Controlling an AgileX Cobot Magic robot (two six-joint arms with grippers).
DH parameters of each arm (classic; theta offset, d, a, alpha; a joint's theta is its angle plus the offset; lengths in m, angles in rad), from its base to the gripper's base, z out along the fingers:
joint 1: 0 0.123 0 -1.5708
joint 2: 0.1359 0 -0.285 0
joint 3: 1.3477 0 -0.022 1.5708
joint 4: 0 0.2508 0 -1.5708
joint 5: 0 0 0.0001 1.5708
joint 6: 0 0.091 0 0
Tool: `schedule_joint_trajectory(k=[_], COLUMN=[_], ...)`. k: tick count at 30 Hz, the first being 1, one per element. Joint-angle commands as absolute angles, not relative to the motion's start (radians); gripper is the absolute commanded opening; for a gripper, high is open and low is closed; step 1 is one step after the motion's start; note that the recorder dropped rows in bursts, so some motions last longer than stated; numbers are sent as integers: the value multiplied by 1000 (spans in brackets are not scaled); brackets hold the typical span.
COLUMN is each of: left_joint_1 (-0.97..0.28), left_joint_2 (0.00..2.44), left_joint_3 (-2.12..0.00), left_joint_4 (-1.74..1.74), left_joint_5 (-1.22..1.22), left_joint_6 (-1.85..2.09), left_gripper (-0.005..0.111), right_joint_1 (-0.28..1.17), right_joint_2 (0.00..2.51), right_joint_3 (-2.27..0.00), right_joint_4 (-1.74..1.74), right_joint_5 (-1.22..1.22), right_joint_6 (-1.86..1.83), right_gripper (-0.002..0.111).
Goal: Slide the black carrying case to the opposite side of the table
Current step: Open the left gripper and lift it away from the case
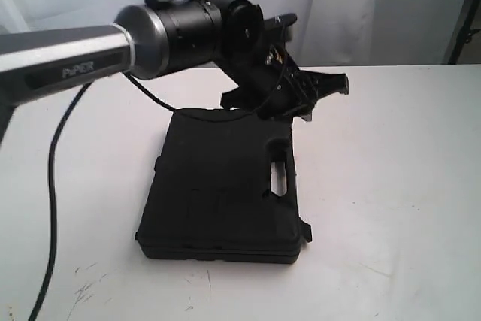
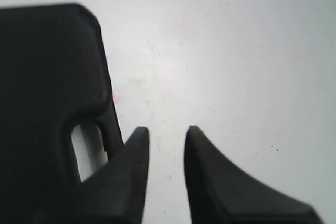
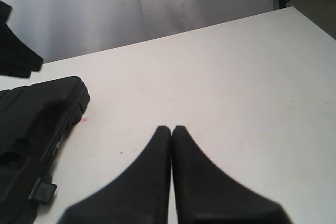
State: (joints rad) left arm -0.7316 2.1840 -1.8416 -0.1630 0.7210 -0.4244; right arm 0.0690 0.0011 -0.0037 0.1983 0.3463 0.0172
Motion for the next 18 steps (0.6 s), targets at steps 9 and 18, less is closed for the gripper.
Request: schedule_joint_trajectory(k=[9,18], left_joint_1=[-732,-732], left_joint_2=[1906,1511], left_joint_3=[-1732,-1270], left_joint_4=[60,132], left_joint_5=[805,462], left_joint_6=[-309,-314], left_gripper=[0,0], right_joint_1=[73,73], right_joint_2=[0,0], right_joint_3=[0,0], right_joint_4=[202,202], right_joint_5=[346,346], right_joint_6=[14,14], right_gripper=[0,0])
